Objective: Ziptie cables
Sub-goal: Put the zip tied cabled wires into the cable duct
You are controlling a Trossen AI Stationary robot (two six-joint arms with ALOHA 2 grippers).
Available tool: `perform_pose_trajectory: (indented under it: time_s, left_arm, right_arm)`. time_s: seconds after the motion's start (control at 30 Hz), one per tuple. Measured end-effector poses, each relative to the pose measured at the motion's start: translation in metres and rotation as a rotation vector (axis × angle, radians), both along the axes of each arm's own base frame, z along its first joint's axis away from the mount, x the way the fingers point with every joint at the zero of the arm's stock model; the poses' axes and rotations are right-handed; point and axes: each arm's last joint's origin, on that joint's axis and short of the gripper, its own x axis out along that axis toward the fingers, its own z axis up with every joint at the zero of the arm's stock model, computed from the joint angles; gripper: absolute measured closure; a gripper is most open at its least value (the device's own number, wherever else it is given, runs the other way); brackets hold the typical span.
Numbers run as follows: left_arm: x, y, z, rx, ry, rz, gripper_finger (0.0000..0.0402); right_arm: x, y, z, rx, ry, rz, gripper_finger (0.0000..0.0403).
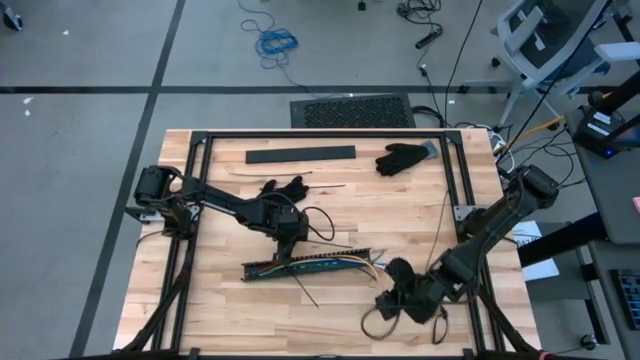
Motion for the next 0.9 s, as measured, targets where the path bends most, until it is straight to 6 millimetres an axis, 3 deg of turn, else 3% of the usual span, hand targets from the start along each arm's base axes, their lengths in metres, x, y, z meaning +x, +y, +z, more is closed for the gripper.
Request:
perform_pose_trajectory:
  time_s: [0.2,0.37,0.67,0.9]
  left_arm:
    - [0.000,0.000,0.000,0.000,-0.001,0.001,0.0401]
    - [0.000,0.000,0.000,-0.002,0.001,0.001,0.0401]
    - [0.000,-0.001,0.000,-0.015,0.006,0.031,0.0401]
    - [0.000,-0.001,0.000,-0.024,0.007,0.046,0.0401]
  right_arm:
    - [0.006,-0.048,0.014,-0.110,0.038,-0.002,0.0174]
    - [0.002,-0.085,0.015,-0.167,0.201,0.077,0.0148]
    - [0.038,-0.094,-0.012,-0.166,0.204,0.232,0.0153]
    - [0.050,-0.096,-0.030,-0.171,0.247,0.302,0.0151]
